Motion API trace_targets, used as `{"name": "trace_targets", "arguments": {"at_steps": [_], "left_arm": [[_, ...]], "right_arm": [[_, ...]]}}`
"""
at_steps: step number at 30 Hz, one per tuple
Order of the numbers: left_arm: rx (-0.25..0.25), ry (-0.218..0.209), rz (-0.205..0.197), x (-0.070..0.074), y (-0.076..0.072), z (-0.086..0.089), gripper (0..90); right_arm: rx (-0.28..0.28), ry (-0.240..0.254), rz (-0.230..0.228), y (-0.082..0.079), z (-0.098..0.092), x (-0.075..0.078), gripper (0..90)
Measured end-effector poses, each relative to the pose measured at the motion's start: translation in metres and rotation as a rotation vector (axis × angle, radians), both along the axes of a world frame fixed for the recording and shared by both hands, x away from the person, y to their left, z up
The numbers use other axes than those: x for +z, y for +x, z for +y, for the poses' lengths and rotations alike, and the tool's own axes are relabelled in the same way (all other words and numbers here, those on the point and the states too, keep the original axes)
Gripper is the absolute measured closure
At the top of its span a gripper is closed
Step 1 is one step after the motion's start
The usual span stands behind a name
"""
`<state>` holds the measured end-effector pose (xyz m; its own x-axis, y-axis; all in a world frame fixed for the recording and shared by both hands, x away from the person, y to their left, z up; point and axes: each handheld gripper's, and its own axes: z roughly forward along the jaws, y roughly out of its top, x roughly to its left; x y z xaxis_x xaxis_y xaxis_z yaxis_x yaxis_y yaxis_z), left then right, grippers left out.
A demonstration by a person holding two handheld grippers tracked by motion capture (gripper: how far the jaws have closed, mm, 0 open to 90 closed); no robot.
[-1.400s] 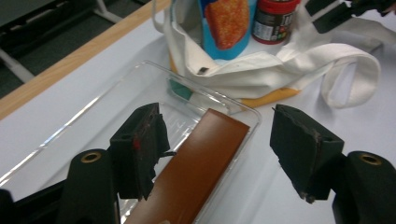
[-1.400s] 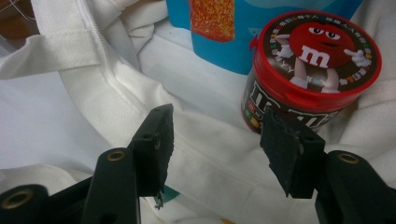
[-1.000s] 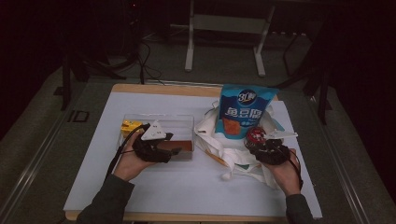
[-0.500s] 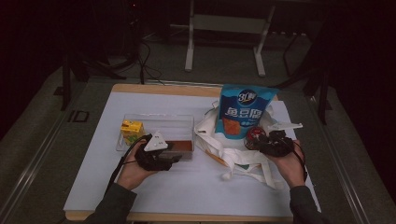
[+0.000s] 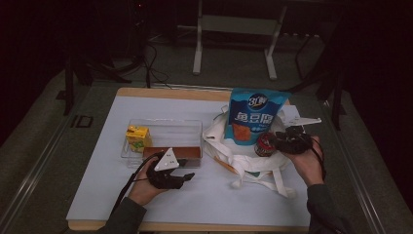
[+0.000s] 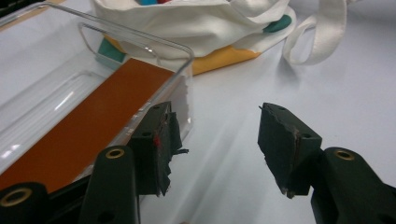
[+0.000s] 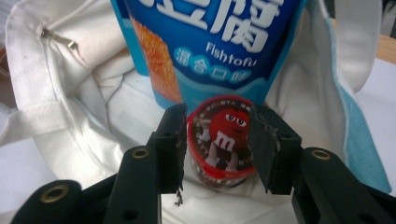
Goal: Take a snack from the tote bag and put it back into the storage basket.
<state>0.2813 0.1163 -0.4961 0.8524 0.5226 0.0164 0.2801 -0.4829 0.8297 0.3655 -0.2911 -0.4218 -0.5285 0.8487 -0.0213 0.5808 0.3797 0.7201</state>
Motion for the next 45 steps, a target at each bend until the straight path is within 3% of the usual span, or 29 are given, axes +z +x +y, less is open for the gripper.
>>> {"name": "trace_targets", "arguments": {"at_steps": [10, 19, 30, 32, 36, 45], "left_arm": [[-0.037, -0.049, 0.009, -0.019, 0.000, -0.003, 46.1], [-0.021, -0.042, 0.032, -0.032, 0.004, -0.004, 46.0], [-0.040, -0.011, 0.057, -0.042, 0.006, -0.010, 45.2], [-0.042, 0.000, 0.061, -0.042, 0.006, -0.011, 45.2], [-0.043, -0.011, 0.067, -0.043, 0.007, -0.011, 45.1], [-0.052, 0.000, 0.065, -0.043, 0.006, -0.012, 45.2]], "right_arm": [[-0.026, -0.002, -0.004, 0.010, 0.003, 0.004, 57.4], [-0.046, 0.003, -0.022, 0.020, 0.004, 0.013, 53.4], [-0.077, 0.053, -0.044, 0.035, -0.001, 0.032, 47.6], [-0.087, 0.085, -0.055, 0.038, -0.002, 0.034, 46.4], [-0.097, 0.104, -0.060, 0.045, -0.001, 0.035, 43.4], [-0.067, 0.120, -0.064, 0.067, 0.001, 0.039, 40.7]]}}
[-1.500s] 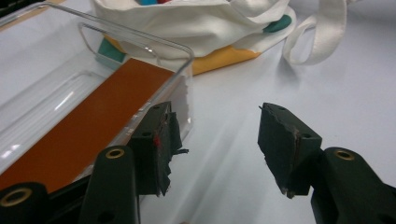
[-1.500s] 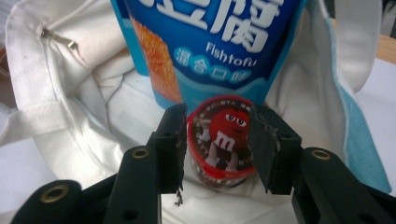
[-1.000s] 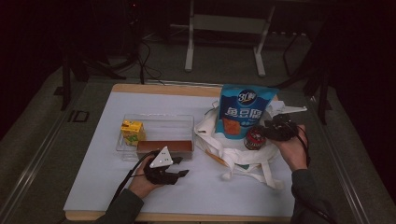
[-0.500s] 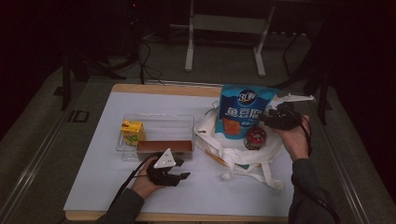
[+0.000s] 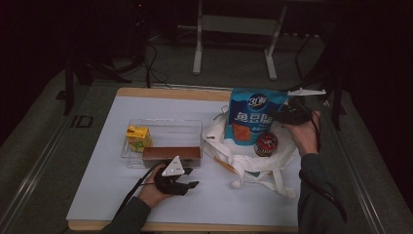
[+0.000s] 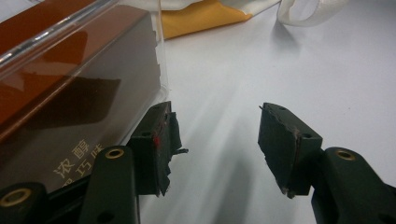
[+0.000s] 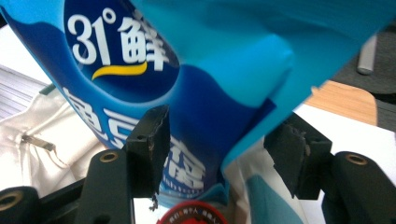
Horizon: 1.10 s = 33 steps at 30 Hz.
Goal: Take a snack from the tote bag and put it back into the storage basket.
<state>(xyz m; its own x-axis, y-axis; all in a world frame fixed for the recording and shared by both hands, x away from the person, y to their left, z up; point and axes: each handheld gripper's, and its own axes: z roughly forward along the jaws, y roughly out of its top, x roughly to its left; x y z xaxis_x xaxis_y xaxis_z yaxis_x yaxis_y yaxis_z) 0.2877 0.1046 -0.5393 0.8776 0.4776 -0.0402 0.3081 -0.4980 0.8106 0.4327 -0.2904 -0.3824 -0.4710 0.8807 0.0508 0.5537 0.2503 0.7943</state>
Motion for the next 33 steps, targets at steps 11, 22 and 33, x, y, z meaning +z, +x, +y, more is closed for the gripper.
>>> {"name": "trace_targets", "arguments": {"at_steps": [11, 22, 33], "left_arm": [[0.001, -0.003, 0.007, 0.000, 0.001, 0.000, 45.1], [0.003, -0.008, 0.017, 0.000, 0.002, 0.000, 45.2], [-0.001, -0.005, 0.018, 0.000, 0.002, 0.000, 45.1]], "right_arm": [[0.074, 0.075, 0.006, 0.014, -0.002, -0.005, 41.7], [0.154, 0.089, -0.020, 0.014, 0.004, -0.005, 48.0], [0.193, 0.130, -0.014, 0.014, 0.012, -0.011, 55.3]]}}
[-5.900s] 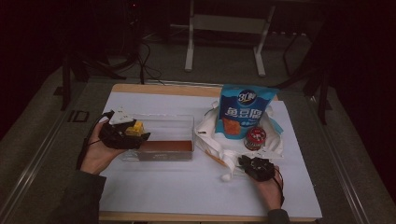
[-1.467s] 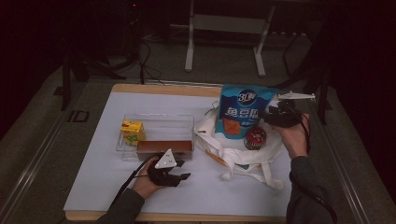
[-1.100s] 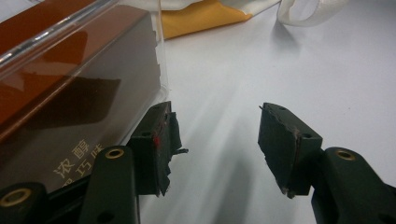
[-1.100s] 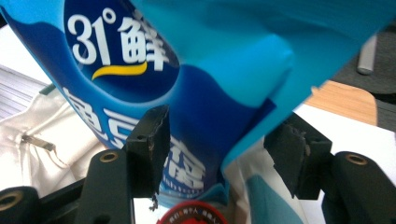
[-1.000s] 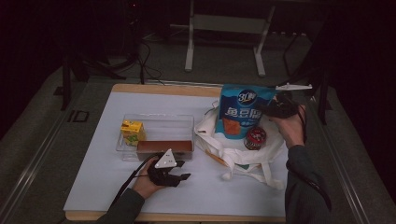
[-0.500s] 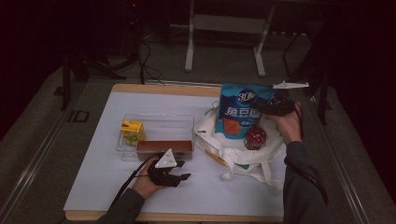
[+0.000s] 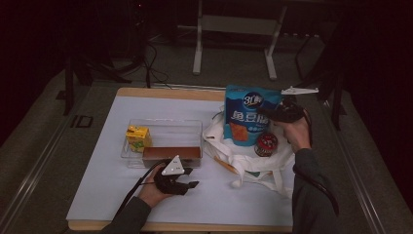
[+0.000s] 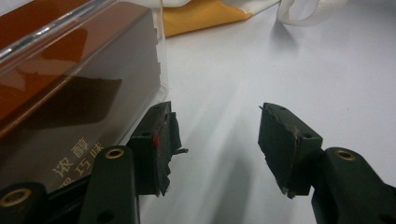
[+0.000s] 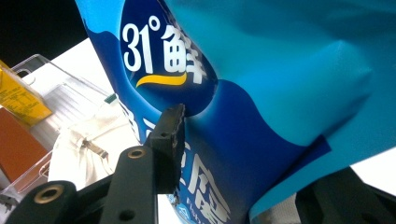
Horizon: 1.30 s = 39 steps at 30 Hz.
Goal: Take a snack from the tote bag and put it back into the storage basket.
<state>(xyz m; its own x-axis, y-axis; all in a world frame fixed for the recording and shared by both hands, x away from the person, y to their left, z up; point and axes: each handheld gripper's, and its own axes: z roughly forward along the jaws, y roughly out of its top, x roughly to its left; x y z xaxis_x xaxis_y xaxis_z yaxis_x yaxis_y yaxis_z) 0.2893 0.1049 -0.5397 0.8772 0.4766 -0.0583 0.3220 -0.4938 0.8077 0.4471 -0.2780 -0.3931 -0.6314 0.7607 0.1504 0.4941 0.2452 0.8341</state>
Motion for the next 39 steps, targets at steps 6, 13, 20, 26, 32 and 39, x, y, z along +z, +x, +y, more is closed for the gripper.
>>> {"name": "trace_targets", "arguments": {"at_steps": [6, 13, 20, 26, 32, 39], "left_arm": [[-0.002, 0.000, 0.001, 0.000, 0.000, 0.000, 45.0], [-0.002, 0.003, 0.000, 0.000, 0.000, 0.000, 44.9], [-0.003, -0.001, 0.005, 0.000, 0.001, 0.000, 44.8], [-0.002, -0.005, 0.011, 0.000, 0.001, 0.001, 44.8], [-0.002, -0.008, 0.017, 0.000, 0.002, 0.001, 44.8], [-0.002, -0.010, 0.020, 0.000, 0.002, 0.001, 44.6]], "right_arm": [[0.028, 0.005, -0.028, -0.001, 0.011, 0.006, 59.0], [0.063, 0.018, -0.015, -0.002, 0.016, 0.008, 70.9], [0.069, 0.036, 0.027, -0.006, 0.017, 0.010, 85.5], [0.043, 0.086, 0.074, -0.007, 0.014, 0.009, 88.1], [0.027, 0.138, 0.103, -0.008, 0.012, 0.008, 89.3], [0.015, 0.159, 0.117, -0.008, 0.015, 0.011, 89.6]]}}
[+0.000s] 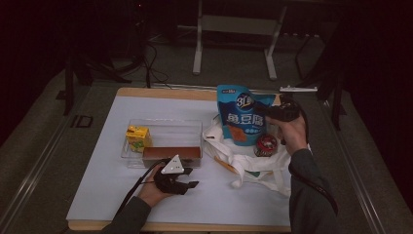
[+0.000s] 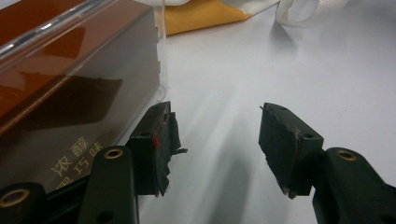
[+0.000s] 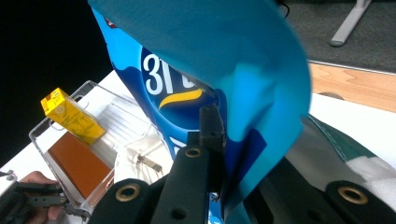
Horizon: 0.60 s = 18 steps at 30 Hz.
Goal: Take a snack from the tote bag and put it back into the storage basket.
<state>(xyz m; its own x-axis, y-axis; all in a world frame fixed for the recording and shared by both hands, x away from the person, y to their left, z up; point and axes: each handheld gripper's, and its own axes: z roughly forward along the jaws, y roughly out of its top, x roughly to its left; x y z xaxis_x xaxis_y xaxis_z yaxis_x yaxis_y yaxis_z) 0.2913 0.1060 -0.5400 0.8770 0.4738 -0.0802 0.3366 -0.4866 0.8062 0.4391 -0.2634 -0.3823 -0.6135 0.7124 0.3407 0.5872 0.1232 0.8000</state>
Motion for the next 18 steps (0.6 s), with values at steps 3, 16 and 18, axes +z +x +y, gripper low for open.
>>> {"name": "trace_targets", "arguments": {"at_steps": [3, 16, 18], "left_arm": [[0.000, 0.000, -0.001, 0.000, 0.000, 0.000, 44.6], [-0.001, 0.000, 0.001, 0.000, 0.000, 0.000, 44.4], [0.001, -0.002, 0.004, 0.000, 0.000, 0.000, 44.1]], "right_arm": [[-0.002, 0.014, -0.004, -0.001, 0.001, 0.005, 89.9], [0.004, 0.038, -0.021, -0.007, 0.004, 0.025, 89.9], [0.009, 0.036, -0.024, -0.009, 0.005, 0.030, 90.0]]}}
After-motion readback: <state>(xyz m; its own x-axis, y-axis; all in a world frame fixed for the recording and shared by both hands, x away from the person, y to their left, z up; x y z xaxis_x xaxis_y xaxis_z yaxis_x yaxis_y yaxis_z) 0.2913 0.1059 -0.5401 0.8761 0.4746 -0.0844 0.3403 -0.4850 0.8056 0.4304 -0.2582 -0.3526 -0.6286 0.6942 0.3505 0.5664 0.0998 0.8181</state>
